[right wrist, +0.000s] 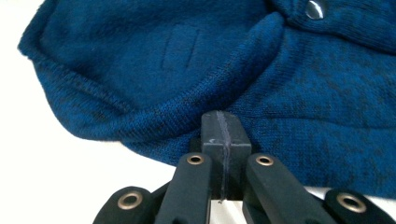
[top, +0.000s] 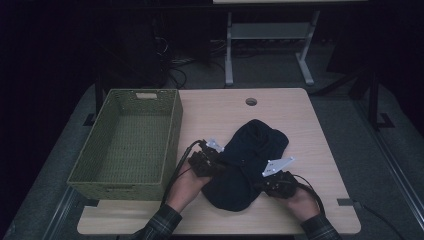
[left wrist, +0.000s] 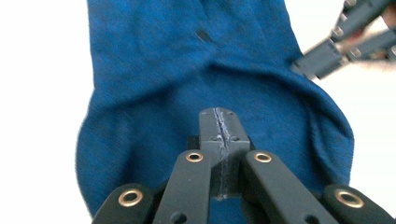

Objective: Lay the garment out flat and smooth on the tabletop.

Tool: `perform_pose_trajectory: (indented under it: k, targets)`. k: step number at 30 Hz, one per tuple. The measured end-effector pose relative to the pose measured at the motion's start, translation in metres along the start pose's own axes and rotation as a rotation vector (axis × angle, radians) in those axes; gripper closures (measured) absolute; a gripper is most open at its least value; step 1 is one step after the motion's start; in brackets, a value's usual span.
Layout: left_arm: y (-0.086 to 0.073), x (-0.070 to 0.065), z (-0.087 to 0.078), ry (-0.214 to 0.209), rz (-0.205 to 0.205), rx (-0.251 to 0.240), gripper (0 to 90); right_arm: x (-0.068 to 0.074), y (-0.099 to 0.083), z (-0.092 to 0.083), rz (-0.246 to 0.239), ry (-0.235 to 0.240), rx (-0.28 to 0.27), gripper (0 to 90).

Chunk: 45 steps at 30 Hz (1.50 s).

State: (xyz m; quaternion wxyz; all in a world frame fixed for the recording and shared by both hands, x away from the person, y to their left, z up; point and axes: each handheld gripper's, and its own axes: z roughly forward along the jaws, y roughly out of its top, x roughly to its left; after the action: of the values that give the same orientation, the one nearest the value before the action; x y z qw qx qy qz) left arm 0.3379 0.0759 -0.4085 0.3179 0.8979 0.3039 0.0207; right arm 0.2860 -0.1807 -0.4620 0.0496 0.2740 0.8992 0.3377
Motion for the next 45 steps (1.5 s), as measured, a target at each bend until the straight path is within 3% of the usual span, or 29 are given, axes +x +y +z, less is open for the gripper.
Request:
perform_pose_trajectory:
  k: [6,10,14,20,28,35,45]
  targets:
    - [0.020,0.017,0.015,0.001,-0.009,-0.006,90.0,-0.007,-0.015,-0.012,0.028,0.006,-0.005,89.9]
    - [0.031,0.027,0.033,0.007,-0.002,0.018,90.0,-0.010,-0.020,-0.017,0.044,0.004,-0.006,89.9]
    - [0.034,0.033,0.051,0.006,-0.029,0.025,90.0,-0.011,-0.021,-0.018,0.045,0.003,-0.002,89.9]
    - [0.033,0.039,0.068,0.033,-0.015,0.089,90.0,-0.013,-0.022,-0.020,0.042,-0.002,0.002,89.9]
    - [0.021,0.032,0.059,0.032,0.006,0.121,90.0,-0.021,-0.026,-0.026,0.067,-0.063,0.022,89.9]
    - [0.003,0.018,0.049,0.025,0.016,0.125,90.0,-0.027,-0.029,-0.030,0.088,-0.103,0.022,90.0]
    - [-0.022,0.001,0.034,0.000,0.024,0.113,90.0,-0.019,-0.029,-0.030,0.085,-0.122,0.031,90.0]
